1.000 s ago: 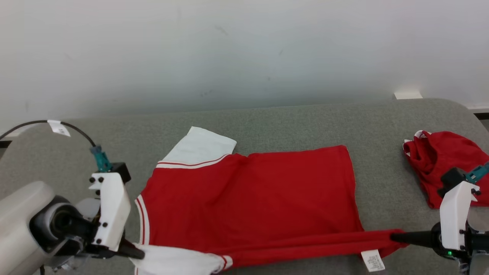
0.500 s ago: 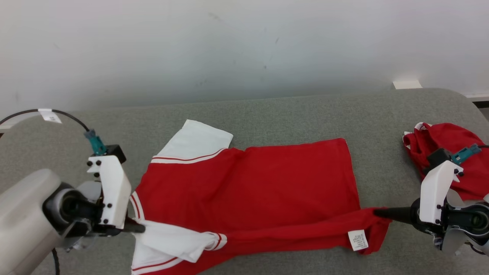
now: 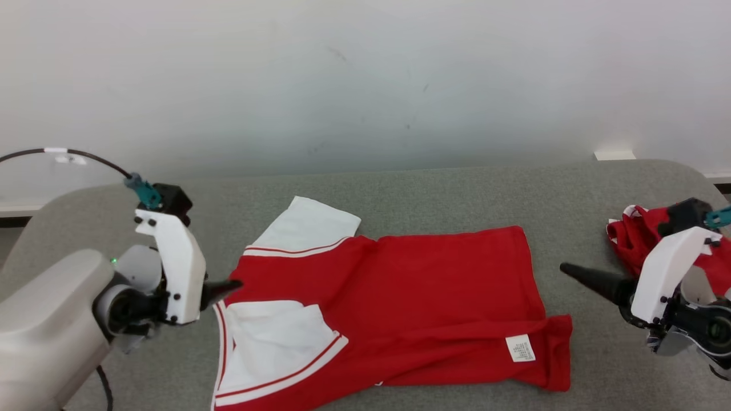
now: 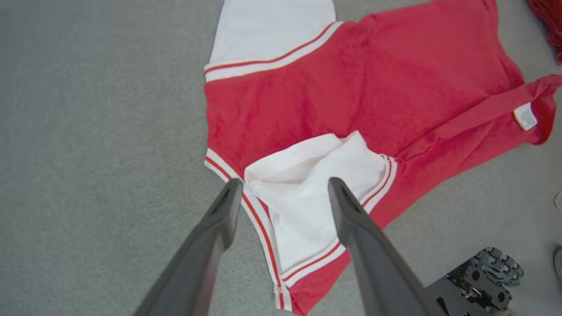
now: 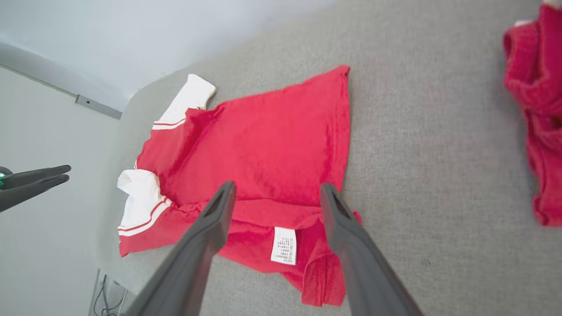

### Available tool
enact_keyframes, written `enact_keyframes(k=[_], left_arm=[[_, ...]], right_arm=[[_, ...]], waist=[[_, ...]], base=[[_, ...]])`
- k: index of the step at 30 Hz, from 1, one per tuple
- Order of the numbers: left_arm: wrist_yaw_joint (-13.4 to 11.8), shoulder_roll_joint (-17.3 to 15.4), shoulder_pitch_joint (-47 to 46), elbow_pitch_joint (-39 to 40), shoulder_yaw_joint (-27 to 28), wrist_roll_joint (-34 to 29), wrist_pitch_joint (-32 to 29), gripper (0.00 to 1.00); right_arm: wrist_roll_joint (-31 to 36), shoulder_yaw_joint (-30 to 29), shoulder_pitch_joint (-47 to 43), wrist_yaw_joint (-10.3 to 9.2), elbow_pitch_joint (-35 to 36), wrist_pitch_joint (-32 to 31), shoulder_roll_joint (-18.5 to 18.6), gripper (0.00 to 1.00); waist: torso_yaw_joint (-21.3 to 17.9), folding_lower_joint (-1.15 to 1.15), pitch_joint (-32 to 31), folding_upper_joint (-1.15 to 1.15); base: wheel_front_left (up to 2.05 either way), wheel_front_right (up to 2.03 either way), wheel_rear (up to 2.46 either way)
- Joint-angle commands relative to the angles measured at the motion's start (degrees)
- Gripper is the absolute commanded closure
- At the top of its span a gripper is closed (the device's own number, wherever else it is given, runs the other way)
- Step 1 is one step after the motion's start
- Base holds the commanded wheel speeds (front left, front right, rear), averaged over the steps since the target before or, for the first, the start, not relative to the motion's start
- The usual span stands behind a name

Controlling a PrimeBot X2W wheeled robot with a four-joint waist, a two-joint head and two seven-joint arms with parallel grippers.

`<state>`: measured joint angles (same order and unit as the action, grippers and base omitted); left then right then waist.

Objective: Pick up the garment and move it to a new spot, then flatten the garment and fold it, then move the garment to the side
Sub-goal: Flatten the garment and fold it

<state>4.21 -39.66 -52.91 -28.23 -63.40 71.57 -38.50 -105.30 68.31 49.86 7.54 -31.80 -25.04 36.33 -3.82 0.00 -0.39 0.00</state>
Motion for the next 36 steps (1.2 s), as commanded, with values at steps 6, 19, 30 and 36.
enact_keyframes(k=[6,19,30,36], left_arm=[[-2.34,0.37,1.59,1.63,2.39,-9.11,20.44,0.00],[-24.55,-1.31,21.45,18.04,8.11,-15.93,51.71,0.00],[-33.52,5.41,41.58,26.41,20.07,-24.36,53.64,0.00],[-29.95,10.43,49.68,22.59,24.15,-28.16,53.66,0.00]], right_arm=[[13.39,-3.23,-5.15,-0.13,7.13,25.35,4.60,0.00],[46.20,-40.73,-30.59,-0.13,9.06,40.21,-4.11,0.00],[69.55,-59.73,-53.77,-0.11,19.18,39.74,-19.30,0.00],[73.16,-59.01,-53.57,-0.12,16.16,35.41,-22.97,0.00]], waist=[[1.59,0.00,-2.26,0.00],[2.84,0.00,-3.70,0.00],[3.02,0.00,-3.34,0.00],[2.40,0.00,-2.93,0.00]], base=[[0.00,0.00,0.00],[0.00,0.00,0.00],[0.00,0.00,0.00],[0.00,0.00,0.00]])
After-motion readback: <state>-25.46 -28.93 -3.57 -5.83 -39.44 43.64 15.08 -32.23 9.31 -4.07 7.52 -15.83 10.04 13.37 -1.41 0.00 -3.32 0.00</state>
